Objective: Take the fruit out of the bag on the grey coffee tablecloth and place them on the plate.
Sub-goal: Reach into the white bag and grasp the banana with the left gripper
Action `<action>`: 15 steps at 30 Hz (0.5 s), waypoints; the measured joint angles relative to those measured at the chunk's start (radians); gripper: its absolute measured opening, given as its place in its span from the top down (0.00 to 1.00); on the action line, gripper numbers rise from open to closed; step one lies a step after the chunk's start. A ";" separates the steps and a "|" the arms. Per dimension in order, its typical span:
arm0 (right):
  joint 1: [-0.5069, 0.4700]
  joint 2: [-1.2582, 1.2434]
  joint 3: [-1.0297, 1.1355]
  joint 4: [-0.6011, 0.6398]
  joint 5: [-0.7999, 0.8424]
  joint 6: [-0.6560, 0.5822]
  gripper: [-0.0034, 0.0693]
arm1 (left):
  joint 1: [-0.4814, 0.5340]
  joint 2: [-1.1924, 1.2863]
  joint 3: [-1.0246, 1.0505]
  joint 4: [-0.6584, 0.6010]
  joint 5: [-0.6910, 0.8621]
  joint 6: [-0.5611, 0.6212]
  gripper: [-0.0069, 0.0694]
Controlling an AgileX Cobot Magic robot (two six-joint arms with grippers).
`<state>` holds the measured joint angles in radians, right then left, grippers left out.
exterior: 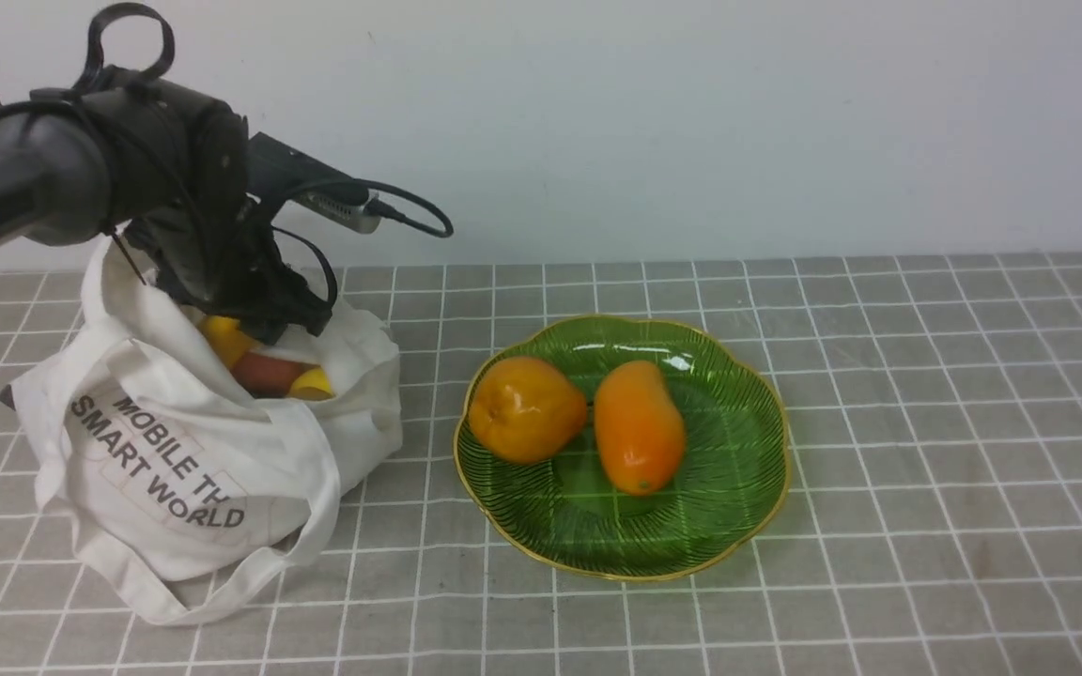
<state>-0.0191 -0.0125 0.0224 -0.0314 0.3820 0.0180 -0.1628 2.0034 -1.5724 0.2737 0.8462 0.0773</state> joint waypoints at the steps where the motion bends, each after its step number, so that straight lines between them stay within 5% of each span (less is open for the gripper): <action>1: 0.000 0.000 0.000 0.000 0.000 0.000 0.97 | 0.000 -0.007 0.000 -0.001 0.016 -0.006 0.55; 15: 0.000 0.000 0.000 0.000 0.000 0.000 0.97 | 0.000 -0.277 0.000 -0.001 0.088 -0.029 0.56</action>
<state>-0.0191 -0.0125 0.0224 -0.0314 0.3820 0.0180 -0.1628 1.7264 -1.5724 0.2726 0.9338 0.0483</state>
